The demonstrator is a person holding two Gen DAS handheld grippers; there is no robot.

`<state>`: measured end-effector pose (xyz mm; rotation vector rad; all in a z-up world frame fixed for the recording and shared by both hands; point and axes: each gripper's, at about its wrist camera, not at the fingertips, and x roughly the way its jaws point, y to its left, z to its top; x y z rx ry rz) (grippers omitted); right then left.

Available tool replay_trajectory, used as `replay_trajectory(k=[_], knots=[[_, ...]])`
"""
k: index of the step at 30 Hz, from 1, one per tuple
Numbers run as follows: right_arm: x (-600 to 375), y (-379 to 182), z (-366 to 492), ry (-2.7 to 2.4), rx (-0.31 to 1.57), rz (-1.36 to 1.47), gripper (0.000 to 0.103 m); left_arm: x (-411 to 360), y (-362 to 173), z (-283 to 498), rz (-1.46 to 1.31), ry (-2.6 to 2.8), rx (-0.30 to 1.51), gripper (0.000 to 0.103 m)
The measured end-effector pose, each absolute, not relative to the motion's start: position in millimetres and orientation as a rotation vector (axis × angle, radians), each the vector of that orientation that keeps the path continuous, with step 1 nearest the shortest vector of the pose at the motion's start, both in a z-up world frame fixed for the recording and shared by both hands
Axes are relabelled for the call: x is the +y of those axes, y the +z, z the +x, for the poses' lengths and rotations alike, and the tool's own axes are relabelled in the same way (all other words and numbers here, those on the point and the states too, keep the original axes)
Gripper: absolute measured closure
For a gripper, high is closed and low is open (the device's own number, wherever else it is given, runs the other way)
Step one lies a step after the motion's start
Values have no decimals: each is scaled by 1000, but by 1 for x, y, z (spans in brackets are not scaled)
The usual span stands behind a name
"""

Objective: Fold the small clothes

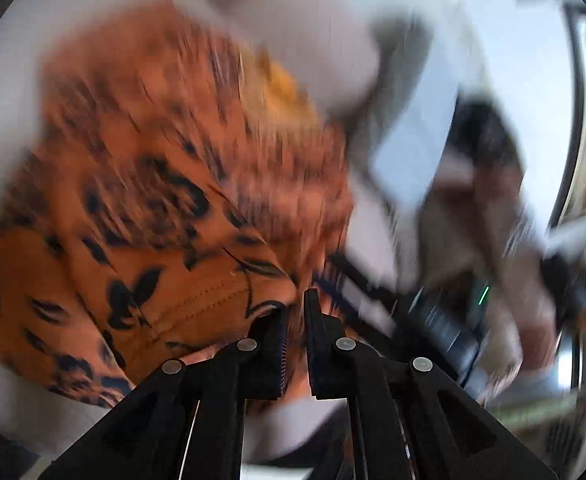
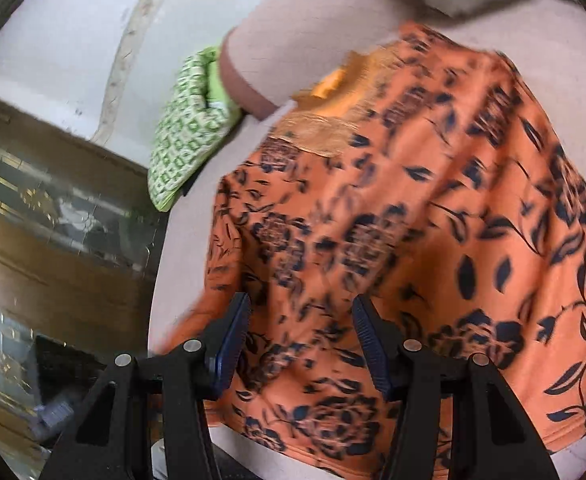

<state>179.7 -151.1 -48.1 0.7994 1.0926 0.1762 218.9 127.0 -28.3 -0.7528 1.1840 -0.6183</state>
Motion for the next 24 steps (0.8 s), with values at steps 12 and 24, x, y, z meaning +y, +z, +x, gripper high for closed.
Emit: replay_trajectory(k=[12,24], knots=[[-128,-72,194,296,1177,742,47,227,81,238,-656,-599,836,33],[-48,-99,196,312,1396,538,96,311,15,317,-718,-135,1138,38]])
